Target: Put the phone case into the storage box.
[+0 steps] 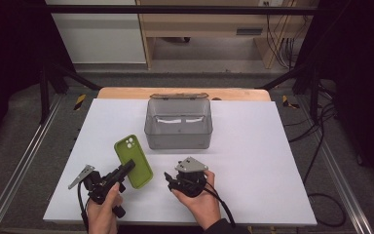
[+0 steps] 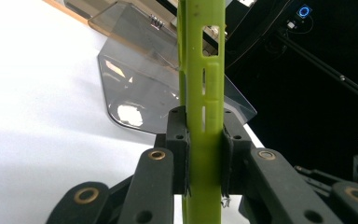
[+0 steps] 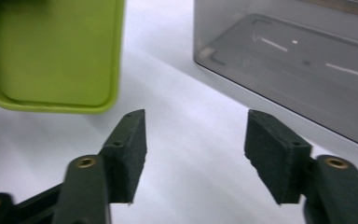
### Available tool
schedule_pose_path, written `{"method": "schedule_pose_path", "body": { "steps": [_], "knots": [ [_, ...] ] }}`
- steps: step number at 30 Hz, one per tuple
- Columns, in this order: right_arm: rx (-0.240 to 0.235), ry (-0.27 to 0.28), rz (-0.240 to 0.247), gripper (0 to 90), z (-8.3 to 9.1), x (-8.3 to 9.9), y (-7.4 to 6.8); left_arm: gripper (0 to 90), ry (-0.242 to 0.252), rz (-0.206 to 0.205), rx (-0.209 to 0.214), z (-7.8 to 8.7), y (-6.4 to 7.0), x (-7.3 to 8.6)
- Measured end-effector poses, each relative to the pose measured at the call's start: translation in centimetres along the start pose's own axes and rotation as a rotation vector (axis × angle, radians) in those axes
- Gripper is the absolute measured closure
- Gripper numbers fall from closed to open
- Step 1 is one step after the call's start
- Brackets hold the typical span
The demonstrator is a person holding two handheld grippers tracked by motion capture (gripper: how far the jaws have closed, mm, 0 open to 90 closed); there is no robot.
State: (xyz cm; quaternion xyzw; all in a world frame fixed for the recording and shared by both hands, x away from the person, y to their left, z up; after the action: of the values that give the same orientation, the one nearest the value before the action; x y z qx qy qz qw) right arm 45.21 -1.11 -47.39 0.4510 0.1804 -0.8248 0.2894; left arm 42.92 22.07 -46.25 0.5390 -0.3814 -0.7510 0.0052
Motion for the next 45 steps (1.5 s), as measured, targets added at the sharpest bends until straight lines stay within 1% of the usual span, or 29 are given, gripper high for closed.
{"method": "schedule_pose_path", "body": {
  "steps": [2,4,9,11,15,20,21,22,26,28,31,33,36,38,40,43,44,45],
  "knots": [
    [0.002,-0.024,-0.007,31.9,0.1,0.0,0.8,77.3,0.000,-0.006,-0.004,0.0,0.0,0.0],
    [-0.003,-0.032,-0.018,28.0,0.2,-0.1,1.6,77.3,0.002,-0.010,-0.006,0.1,-0.1,-0.1],
    [0.019,-0.045,0.000,17.7,1.1,0.1,3.7,77.3,0.012,-0.020,-0.016,0.3,-0.2,-0.3],
    [0.027,-0.047,0.009,13.5,1.6,0.5,4.6,77.3,0.015,-0.027,-0.020,0.4,-0.2,-0.4],
    [0.049,-0.029,0.004,10.3,3.1,1.4,6.9,77.3,0.020,-0.035,-0.031,0.5,-0.4,-0.6],
    [0.086,0.016,-0.012,8.9,5.3,2.7,9.4,77.3,0.018,-0.054,-0.043,0.6,-0.6,-0.8],
    [0.096,0.024,-0.015,8.8,5.7,2.9,9.8,77.3,0.020,-0.050,-0.043,0.6,-0.6,-0.8],
    [0.104,0.031,-0.014,8.7,6.1,3.1,10.3,77.3,0.016,-0.058,-0.044,0.6,-0.6,-0.9],
    [0.152,0.067,-0.024,9.9,7.8,3.8,11.8,77.3,0.018,-0.065,-0.053,0.5,-0.7,-1.3],
    [0.174,0.087,-0.039,9.6,8.7,4.2,12.6,77.3,0.019,-0.064,-0.056,0.5,-0.8,-1.5],
    [0.196,0.134,-0.060,8.2,9.9,5.0,13.6,77.3,0.017,-0.066,-0.059,0.6,-0.9,-2.0],
    [0.229,0.183,-0.052,7.0,10.6,5.5,14.2,77.3,0.022,-0.066,-0.062,0.6,-0.7,-2.5],
    [0.252,0.245,-0.059,6.0,11.3,6.0,14.7,77.3,0.028,-0.079,-0.066,0.5,-0.4,-3.4],
    [0.268,0.281,-0.048,5.7,11.7,6.1,14.8,77.3,0.028,-0.097,-0.066,0.4,0.0,-4.2],
    [0.278,0.312,-0.033,5.1,11.8,6.1,14.9,77.3,0.018,-0.106,-0.064,0.0,0.5,-4.9],
    [0.284,0.335,-0.007,4.6,11.9,6.2,14.8,77.3,-0.004,-0.148,-0.064,-0.6,1.6,-6.2],
    [0.282,0.338,-0.003,4.4,11.9,6.2,14.8,77.3,-0.009,-0.151,-0.057,-0.9,2.0,-6.6],
    [0.282,0.340,-0.003,4.3,12.0,6.2,14.7,77.3,-0.017,-0.145,-0.050,-1.2,2.3,-7.0]
  ]
}}
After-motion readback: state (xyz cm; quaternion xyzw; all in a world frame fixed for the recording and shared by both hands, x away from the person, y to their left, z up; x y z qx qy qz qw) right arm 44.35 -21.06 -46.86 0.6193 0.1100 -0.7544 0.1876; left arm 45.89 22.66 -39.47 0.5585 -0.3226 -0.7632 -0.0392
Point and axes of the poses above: each handheld gripper's, and its own axes: z roughly backward along the jaws, x roughly out of its underside, y roughly to its right, the point moved 4 cm from there along -z, roughly forward along the jaws, and after that the axes turned 2 degrees about -z, right-handed, at the moved point
